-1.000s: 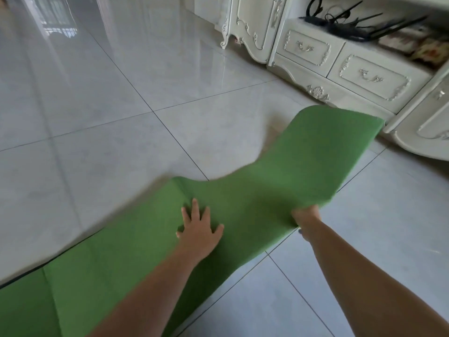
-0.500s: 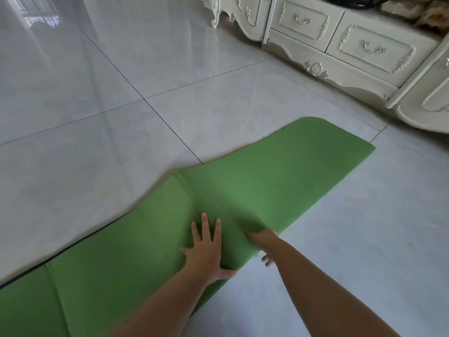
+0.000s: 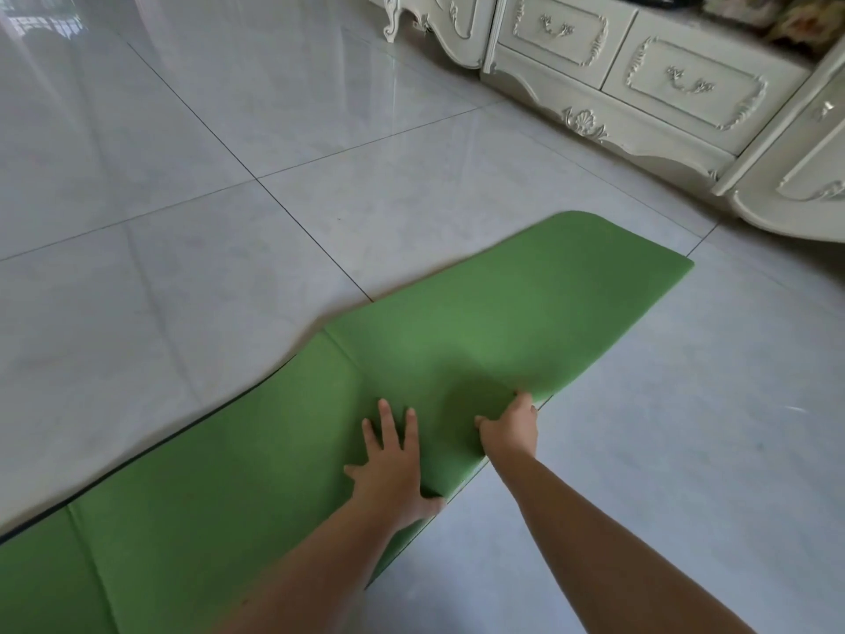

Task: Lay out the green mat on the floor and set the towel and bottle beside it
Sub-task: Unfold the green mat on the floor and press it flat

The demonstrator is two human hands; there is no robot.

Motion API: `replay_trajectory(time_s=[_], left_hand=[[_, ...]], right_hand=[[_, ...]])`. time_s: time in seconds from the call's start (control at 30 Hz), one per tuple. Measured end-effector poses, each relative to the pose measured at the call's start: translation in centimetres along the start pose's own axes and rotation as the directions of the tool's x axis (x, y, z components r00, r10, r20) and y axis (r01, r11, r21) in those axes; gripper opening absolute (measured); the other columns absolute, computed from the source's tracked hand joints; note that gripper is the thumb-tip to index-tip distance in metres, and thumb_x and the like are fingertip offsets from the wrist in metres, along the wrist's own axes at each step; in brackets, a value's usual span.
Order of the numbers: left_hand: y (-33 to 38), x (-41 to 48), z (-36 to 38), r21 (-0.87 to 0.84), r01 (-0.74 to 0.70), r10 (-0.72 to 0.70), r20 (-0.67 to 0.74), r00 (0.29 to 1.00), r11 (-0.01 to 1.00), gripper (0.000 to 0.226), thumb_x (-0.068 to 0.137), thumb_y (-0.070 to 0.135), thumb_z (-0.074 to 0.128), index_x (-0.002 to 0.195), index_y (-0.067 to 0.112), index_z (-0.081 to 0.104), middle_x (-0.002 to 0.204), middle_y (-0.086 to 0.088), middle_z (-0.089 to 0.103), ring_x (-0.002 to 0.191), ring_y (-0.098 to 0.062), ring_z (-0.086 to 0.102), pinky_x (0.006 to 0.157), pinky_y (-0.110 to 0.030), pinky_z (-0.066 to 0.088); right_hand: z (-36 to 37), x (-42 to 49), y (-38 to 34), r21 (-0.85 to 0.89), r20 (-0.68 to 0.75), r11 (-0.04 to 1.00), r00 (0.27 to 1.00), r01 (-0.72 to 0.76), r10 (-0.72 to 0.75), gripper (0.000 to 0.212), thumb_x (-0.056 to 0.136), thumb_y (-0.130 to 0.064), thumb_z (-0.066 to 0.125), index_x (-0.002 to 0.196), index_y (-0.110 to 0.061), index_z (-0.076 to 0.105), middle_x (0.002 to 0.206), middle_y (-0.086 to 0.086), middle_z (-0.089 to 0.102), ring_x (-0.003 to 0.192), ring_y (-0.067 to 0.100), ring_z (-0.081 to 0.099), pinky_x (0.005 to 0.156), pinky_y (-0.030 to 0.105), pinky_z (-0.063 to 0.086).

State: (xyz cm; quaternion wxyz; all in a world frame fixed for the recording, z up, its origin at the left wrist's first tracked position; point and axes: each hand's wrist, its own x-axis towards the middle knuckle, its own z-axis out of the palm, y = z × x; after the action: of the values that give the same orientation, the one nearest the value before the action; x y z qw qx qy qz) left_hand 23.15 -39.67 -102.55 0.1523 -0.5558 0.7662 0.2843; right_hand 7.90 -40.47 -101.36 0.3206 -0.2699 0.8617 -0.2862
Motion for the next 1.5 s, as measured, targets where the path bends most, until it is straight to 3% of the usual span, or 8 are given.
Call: replay_trajectory(time_s=[0.13,0.27,0.43,0.63,0.87,1.07,1.23,1.5], left_hand=[[0.1,0.7,-0.2,0.007,0.015,-0.015,0.014,1.000,1.000,0.113,0.078,0.056,0.061,0.145,0.022,-0.024,0.148,-0.012,-0.037,0.141,-0.042,-0.015,0.101,-0.065,0.031],[0.6,1.0,0.6,0.050,0.003,-0.005,0.056,0.998,0.999,0.098,0.085,0.050,0.056,0.148,0.028,-0.016,0.151,-0.011,-0.033,0.142,-0.040,-0.014,0.102,-0.065,0.030],[0.4,1.2,1.3,0.146,-0.037,0.016,0.145,0.989,0.989,0.091,0.087,0.038,0.058,0.148,0.036,-0.010,0.152,-0.010,-0.032,0.142,-0.042,-0.011,0.101,-0.067,0.030],[0.3,1.8,1.8,0.243,-0.073,0.004,0.272,0.962,0.967,0.097,0.082,0.040,0.066,0.146,0.045,-0.006,0.149,-0.012,-0.037,0.139,-0.048,-0.018,0.100,-0.070,0.027],[0.0,1.9,2.3,0.249,-0.092,0.021,0.272,0.962,0.964,0.098,0.083,0.039,0.066,0.145,0.046,-0.009,0.148,-0.012,-0.039,0.136,-0.049,-0.023,0.102,-0.067,0.030],[-1.5,1.5,2.0,0.158,-0.189,0.141,0.273,0.951,0.969,0.102,0.079,0.033,0.071,0.147,0.042,-0.004,0.148,-0.008,-0.038,0.137,-0.045,-0.026,0.105,-0.065,0.027],[-6.7,0.2,2.5,0.179,-0.212,0.174,0.205,0.963,0.961,0.098,0.081,0.045,0.066,0.150,0.031,-0.002,0.154,0.007,-0.026,0.144,-0.024,-0.018,0.106,-0.067,0.024],[-16.9,-7.2,3.5,0.117,0.126,-0.138,0.102,0.985,0.985,0.081,0.088,0.051,0.051,0.150,0.028,0.004,0.158,0.002,-0.013,0.146,-0.025,-0.008,0.107,-0.063,0.026]], right_hand=[[-0.3,0.1,-0.6,-0.033,-0.024,0.991,0.991,0.129,-0.130,0.060,0.087,-0.003,0.056,0.141,-0.007,0.030,0.138,0.012,0.038,0.118,0.031,0.050,0.095,0.034,0.040],[-1.1,1.4,0.1,-0.107,0.053,0.993,0.998,0.048,-0.043,0.058,0.086,0.003,0.048,0.140,-0.010,0.035,0.130,0.014,0.049,0.117,0.031,0.050,0.091,0.033,0.043],[-1.4,2.5,1.9,-0.108,0.262,0.990,0.959,-0.086,0.111,0.070,0.083,0.009,0.037,0.147,-0.017,0.027,0.114,0.010,0.050,0.064,0.014,0.044,0.052,0.022,0.036],[-0.5,3.0,3.2,-0.214,0.299,0.975,0.946,-0.061,0.125,0.063,0.082,0.003,0.047,0.142,-0.010,0.033,0.129,0.014,0.048,0.113,0.030,0.050,0.090,0.035,0.047],[-0.2,2.3,3.5,-0.581,0.396,0.800,0.911,0.151,0.116,0.082,0.085,-0.021,0.056,0.150,-0.031,0.007,0.152,0.009,0.009,0.131,0.029,0.036,0.100,0.031,0.041],[1.8,-0.2,0.7,-0.786,0.437,0.543,0.887,0.295,0.150,0.066,0.088,-0.023,0.055,0.146,-0.023,0.023,0.149,0.030,0.005,0.132,0.037,0.035,0.105,0.040,0.039],[5.2,-3.1,-2.5,-0.678,0.678,0.386,0.735,0.625,0.001,0.044,0.091,-0.020,0.054,0.132,-0.007,0.047,0.131,0.015,0.053,0.120,0.029,0.051,0.101,0.038,0.044],[12.5,-10.7,-6.2,-0.456,0.878,0.299,0.479,0.838,-0.004,0.048,0.096,-0.010,0.044,0.142,-0.003,0.035,0.147,0.018,0.036,0.135,0.030,0.037,0.112,0.037,0.030]])
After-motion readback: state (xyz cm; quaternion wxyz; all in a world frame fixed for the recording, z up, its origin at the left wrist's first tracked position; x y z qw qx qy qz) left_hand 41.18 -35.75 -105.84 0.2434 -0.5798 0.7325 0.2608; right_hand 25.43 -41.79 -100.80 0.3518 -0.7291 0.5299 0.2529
